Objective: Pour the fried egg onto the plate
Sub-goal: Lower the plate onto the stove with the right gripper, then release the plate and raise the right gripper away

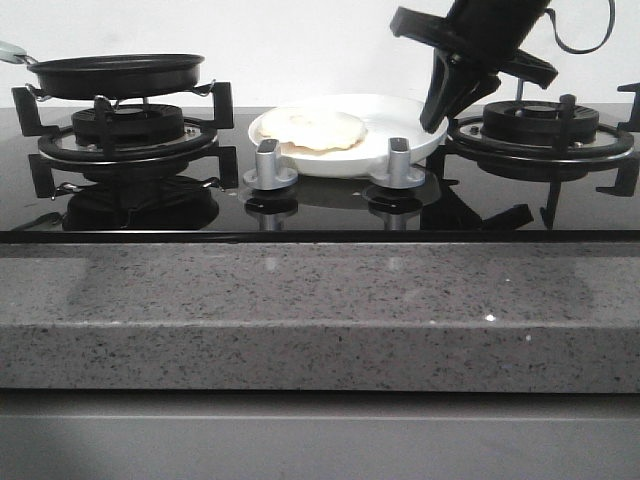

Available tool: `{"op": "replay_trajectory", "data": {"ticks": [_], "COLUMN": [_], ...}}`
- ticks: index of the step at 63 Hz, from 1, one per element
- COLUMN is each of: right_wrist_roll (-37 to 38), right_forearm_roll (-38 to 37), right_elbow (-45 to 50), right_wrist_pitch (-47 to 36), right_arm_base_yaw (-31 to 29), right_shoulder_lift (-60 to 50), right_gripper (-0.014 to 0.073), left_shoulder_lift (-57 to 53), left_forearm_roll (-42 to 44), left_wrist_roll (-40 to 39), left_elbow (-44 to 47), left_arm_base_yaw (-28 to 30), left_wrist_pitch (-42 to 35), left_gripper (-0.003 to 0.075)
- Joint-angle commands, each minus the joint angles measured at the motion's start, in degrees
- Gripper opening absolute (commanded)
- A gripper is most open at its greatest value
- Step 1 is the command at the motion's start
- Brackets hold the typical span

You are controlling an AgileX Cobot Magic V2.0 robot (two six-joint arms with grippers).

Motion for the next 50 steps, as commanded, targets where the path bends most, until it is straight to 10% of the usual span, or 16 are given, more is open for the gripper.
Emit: {"op": "replay_trajectory", "data": {"ticks": [1,10,27,50], "right_wrist_roll": [-0.66,-0.66,-0.66,-0.71], "right_forearm_roll": [1.97,1.97,1.97,1.87], "right_elbow": [-1.99,-1.99,-2.08,-12.12], "right_wrist_pitch": [-0.53,-0.87,-0.61,11.06], "right_arm_base_yaw": [-0.12,-0.12,-0.12,-0.72], "right_shoulder_lift": [-3.66,-3.66,-3.66,-3.85], "right_gripper": [-0.0106,-0.0056,0.0346,0.0269], "left_shoulder_lift": [0.42,0.42,0.42,0.42], "left_forearm_roll": [-0.82,-0.82,-0.82,-0.82], "left_wrist_roll": [-0.24,-0.24,-0.24,-0.24], "left_elbow": [-1.53,-1.53,-1.53,-1.53], "left_arm_base_yaw": [-0.38,-0.38,-0.38,-0.38], "left_wrist_pitch": [-4.31,-4.31,-4.31,-4.31], "left_gripper": [-0.002,-0.002,-0.002,-0.002]}}
